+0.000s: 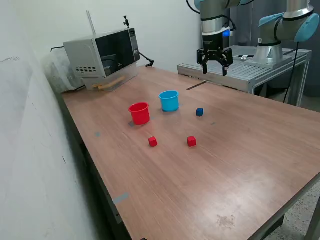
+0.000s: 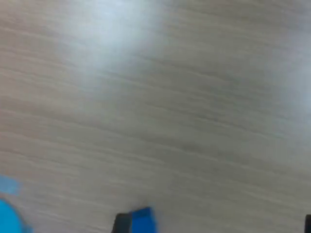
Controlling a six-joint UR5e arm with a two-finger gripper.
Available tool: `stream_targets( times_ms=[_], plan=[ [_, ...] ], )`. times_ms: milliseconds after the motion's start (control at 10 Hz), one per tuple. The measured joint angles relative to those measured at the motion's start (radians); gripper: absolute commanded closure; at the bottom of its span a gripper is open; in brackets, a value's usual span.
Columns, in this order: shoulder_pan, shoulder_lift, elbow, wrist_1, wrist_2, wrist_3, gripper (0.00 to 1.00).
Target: Place red objects in the red bin, and blue objects in the blue bin.
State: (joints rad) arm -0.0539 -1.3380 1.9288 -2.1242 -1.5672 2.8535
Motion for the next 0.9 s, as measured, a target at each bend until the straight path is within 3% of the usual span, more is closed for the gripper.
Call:
stream_targets(
  times_ms=[200, 400, 900],
  plan=[
    [0.045, 0.016, 0.01, -0.027, 0.055, -0.024, 0.0],
    [0.071, 0.059, 0.007, -0.064, 0.084, -0.038, 0.0],
    [0.059, 0.191, -0.058, -0.117, 0.102, -0.053, 0.0]
  ],
)
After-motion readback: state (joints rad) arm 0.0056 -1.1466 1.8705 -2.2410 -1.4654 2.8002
